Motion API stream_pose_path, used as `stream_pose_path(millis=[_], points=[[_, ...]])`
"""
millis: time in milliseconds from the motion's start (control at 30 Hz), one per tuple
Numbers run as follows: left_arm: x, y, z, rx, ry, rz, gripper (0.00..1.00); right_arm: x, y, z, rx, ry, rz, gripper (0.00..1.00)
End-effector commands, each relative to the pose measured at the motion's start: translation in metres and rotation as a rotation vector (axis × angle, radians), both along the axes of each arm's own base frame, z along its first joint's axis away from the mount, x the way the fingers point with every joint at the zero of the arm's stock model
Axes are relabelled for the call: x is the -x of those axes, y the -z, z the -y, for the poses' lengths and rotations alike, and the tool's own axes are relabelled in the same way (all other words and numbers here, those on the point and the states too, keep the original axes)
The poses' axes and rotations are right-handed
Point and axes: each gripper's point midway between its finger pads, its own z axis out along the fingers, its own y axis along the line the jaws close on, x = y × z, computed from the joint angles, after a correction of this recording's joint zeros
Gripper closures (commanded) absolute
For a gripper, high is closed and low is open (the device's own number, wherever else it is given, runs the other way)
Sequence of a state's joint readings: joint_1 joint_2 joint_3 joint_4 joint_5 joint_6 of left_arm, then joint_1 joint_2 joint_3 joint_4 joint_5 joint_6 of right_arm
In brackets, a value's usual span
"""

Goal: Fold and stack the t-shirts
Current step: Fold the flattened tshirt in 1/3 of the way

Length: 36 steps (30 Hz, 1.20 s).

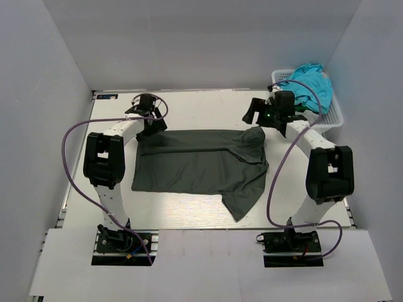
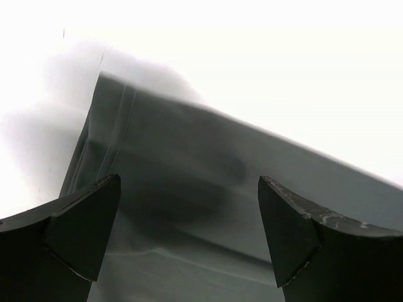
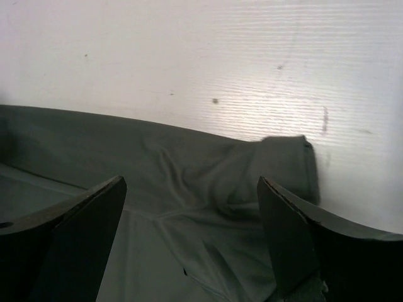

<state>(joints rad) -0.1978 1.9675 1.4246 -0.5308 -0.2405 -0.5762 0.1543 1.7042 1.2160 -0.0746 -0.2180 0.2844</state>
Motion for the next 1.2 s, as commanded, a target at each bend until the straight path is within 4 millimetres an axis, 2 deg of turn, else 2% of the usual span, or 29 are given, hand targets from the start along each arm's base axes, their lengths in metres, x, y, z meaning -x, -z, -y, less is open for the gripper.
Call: stream_pose_path(millis=[0, 33, 100, 133, 167, 200, 233, 367, 467, 533, 700, 833, 967, 1000, 1033, 1067, 1100, 1133, 1167], points=[[-0.024, -0.039, 0.002, 0.025, 0.001, 0.100, 0.00, -0.013, 0.006, -0.021, -0.034, -0.066, -0.021, 0.10], [-0.027, -0.044, 0.003, 0.028, 0.001, 0.114, 0.00, -0.015, 0.006, -0.024, -0.041, -0.072, -0.023, 0.10], [-0.028, -0.034, 0.006, 0.036, 0.008, 0.097, 0.00, -0.016, 0.020, -0.028, -0.054, -0.070, -0.057, 0.10], [-0.031, -0.035, 0.009, 0.050, 0.016, 0.108, 0.00, -0.019, 0.025, -0.029, -0.057, -0.069, -0.061, 0.10], [-0.032, -0.023, 0.011, 0.054, 0.021, 0.089, 0.00, -0.021, 0.034, -0.028, -0.060, -0.057, -0.083, 0.10], [-0.031, -0.016, 0.011, 0.051, 0.021, 0.075, 0.00, -0.024, 0.031, -0.026, -0.065, -0.052, -0.079, 0.10], [-0.031, -0.009, 0.010, 0.049, 0.021, 0.061, 0.00, -0.024, 0.043, -0.027, -0.064, -0.048, -0.111, 0.10], [-0.024, 0.018, 0.007, 0.024, 0.022, -0.008, 0.00, -0.027, 0.063, -0.021, -0.047, -0.024, -0.151, 0.10], [-0.015, 0.033, -0.002, -0.020, 0.003, -0.060, 0.00, -0.029, 0.081, -0.010, -0.022, 0.044, -0.194, 0.10], [-0.003, 0.042, -0.008, -0.047, -0.008, -0.096, 0.00, -0.028, 0.096, 0.005, -0.023, 0.119, -0.238, 0.10], [0.014, 0.056, -0.020, -0.082, -0.029, -0.149, 0.00, -0.007, 0.133, 0.036, -0.019, 0.227, -0.387, 0.10], [0.024, 0.063, -0.026, -0.081, -0.050, -0.179, 0.00, 0.006, 0.142, 0.042, -0.005, 0.264, -0.422, 0.10], [0.022, 0.060, -0.025, -0.074, -0.060, -0.169, 0.00, 0.003, 0.144, 0.037, -0.016, 0.217, -0.426, 0.10], [0.017, 0.060, -0.022, -0.062, -0.056, -0.157, 0.00, -0.010, 0.135, 0.034, -0.026, 0.205, -0.396, 0.10], [0.014, 0.063, -0.022, -0.062, -0.055, -0.160, 0.00, -0.011, 0.139, 0.032, -0.025, 0.187, -0.403, 0.10], [0.002, 0.055, -0.020, -0.059, -0.056, -0.140, 0.00, -0.014, 0.136, 0.027, -0.034, 0.173, -0.394, 0.10], [0.002, 0.059, -0.020, -0.063, -0.055, -0.161, 0.00, -0.025, 0.127, 0.026, -0.037, 0.164, -0.360, 0.10], [-0.014, 0.044, -0.017, -0.055, -0.056, -0.124, 0.00, -0.028, 0.122, 0.026, -0.041, 0.161, -0.348, 0.10], [-0.021, 0.034, -0.018, -0.065, -0.063, -0.106, 0.00, -0.035, 0.112, 0.026, -0.038, 0.154, -0.321, 0.10]])
